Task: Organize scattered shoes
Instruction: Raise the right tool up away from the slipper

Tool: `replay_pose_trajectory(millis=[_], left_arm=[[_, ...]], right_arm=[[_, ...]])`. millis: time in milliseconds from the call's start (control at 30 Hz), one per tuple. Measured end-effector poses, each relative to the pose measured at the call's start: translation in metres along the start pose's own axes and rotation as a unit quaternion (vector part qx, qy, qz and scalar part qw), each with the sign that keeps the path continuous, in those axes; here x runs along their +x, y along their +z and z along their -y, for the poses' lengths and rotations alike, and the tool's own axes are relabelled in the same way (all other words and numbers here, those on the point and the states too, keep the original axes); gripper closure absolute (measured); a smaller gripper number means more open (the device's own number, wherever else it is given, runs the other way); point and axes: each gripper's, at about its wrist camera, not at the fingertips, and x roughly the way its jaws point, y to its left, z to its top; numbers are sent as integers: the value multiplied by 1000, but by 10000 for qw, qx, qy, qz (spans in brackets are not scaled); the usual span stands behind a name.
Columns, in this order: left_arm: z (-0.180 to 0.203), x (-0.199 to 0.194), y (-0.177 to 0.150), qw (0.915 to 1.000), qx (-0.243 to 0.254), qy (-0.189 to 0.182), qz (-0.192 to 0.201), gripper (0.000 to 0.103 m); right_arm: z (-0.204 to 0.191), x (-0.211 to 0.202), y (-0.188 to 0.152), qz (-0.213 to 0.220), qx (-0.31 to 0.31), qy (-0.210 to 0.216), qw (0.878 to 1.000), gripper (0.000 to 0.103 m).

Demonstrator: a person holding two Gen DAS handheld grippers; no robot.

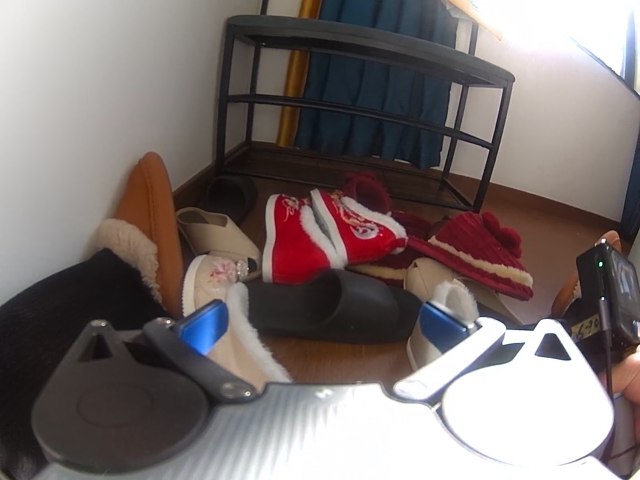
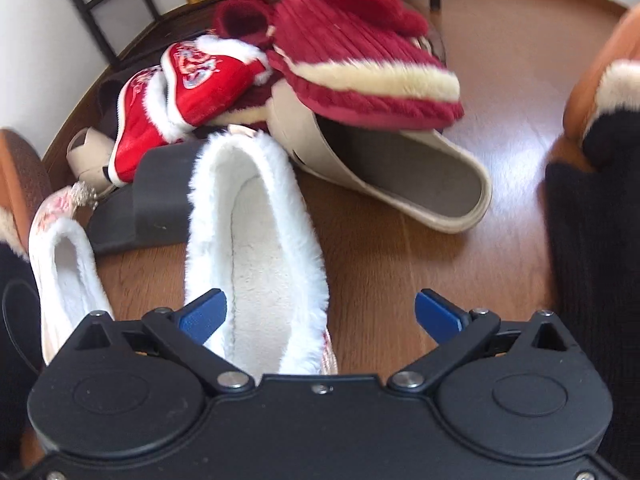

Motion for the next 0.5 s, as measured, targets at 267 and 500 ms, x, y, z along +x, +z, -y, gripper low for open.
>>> replay_pose_trajectory(millis=[267, 500], left_arm=[[-4, 5, 3, 9994, 182, 246, 139, 0], [-2, 31, 2, 9972, 470, 569, 130, 0]], right_arm=[[-18, -98, -9, 1723, -485, 125, 9838, 0], [-18, -190, -30, 3495, -134, 351, 9362, 0]])
